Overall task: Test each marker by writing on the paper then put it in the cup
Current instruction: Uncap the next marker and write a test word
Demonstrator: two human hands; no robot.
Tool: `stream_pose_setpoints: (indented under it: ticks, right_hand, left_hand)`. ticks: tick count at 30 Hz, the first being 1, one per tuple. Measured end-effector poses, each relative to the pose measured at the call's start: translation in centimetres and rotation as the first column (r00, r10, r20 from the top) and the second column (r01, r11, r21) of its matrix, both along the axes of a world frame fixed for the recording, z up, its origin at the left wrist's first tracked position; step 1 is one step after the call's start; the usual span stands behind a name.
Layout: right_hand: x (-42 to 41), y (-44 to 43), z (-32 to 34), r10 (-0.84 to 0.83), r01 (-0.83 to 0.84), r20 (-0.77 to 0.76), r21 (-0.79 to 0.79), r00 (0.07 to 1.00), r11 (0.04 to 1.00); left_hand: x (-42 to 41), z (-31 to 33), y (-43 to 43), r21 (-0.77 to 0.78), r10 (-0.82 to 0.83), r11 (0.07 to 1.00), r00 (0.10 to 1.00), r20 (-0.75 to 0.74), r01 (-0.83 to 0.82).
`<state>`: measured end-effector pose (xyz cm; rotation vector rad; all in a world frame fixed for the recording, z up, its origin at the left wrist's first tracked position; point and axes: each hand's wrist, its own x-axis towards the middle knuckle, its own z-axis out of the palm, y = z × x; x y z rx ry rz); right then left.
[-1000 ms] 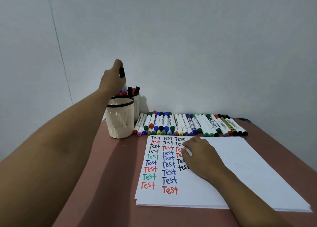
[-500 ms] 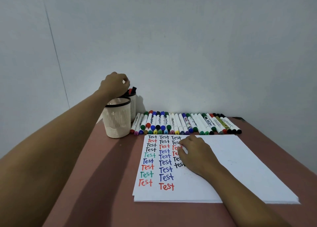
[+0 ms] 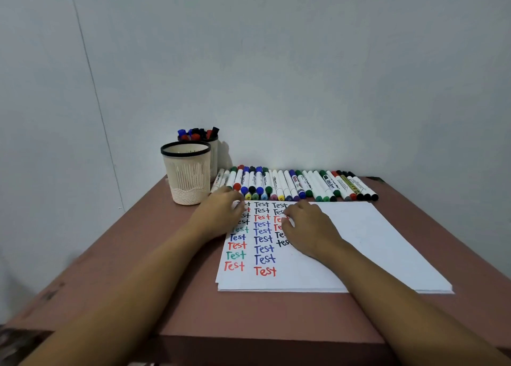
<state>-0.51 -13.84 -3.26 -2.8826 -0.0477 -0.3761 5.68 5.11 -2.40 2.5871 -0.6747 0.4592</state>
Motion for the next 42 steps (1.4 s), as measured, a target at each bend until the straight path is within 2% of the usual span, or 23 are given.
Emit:
stream_pose_setpoints:
  ticks: [3,9,11,18,25,29,34,38,42]
  right_hand:
    - [0.6,0.0,0.3,-0.011,0.011,-0.015,-0.037,1.000,0.999]
    - [3.9,0.6,2.0,-0.079,0.076,0.129,0.033,0.988,0.997]
    - [5.4,1.5,2.7,-0.110,0.105,0.115,0.051,0.987,0.993]
    - [8.5,3.5,2.7,-0.244,0.244,-0.008,-0.029,0.970,0.969]
    - [9.2,4.1,2.4,-0.285,0.287,0.066,-0.020,0.956,0.958]
    - [9.1,4.0,2.9,-0.326,0.288,0.166,0.216,0.931,0.933]
    - [6.8,2.2,4.0,-0.338,0.130,0.304,0.542,0.891,0.831]
    - [3.0,1.0,4.5,-0.272,-0.045,0.331,0.705,0.904,0.708]
    - [-0.6,0.6,4.3,-0.214,-0.099,0.285,0.784,0.934,0.613]
  left_hand:
    - [0.2,-1.0,0.4,0.042,0.020,0.999,0.998,-0.064,-0.017]
    - [0.6,-1.2,0.4,0.028,0.041,0.999,0.997,-0.072,-0.039]
    - [0.6,-1.3,0.4,0.025,0.044,0.999,0.996,-0.076,-0.042]
    - [0.8,-1.4,0.4,0.025,0.045,0.999,0.996,-0.078,-0.043]
    - [1.0,-1.5,0.4,0.022,0.050,0.999,0.995,-0.086,-0.048]
    - [0.9,-1.4,0.5,-0.013,0.042,0.999,0.996,-0.083,-0.044]
    - [0.5,-1.0,0.4,-0.162,0.045,0.986,0.999,-0.024,-0.049]
    - [-0.3,-0.6,0.1,-0.186,-0.004,0.982,0.998,0.063,0.015]
    - [-1.7,-0.2,-0.6,-0.137,-0.110,0.981,0.978,0.175,0.135]
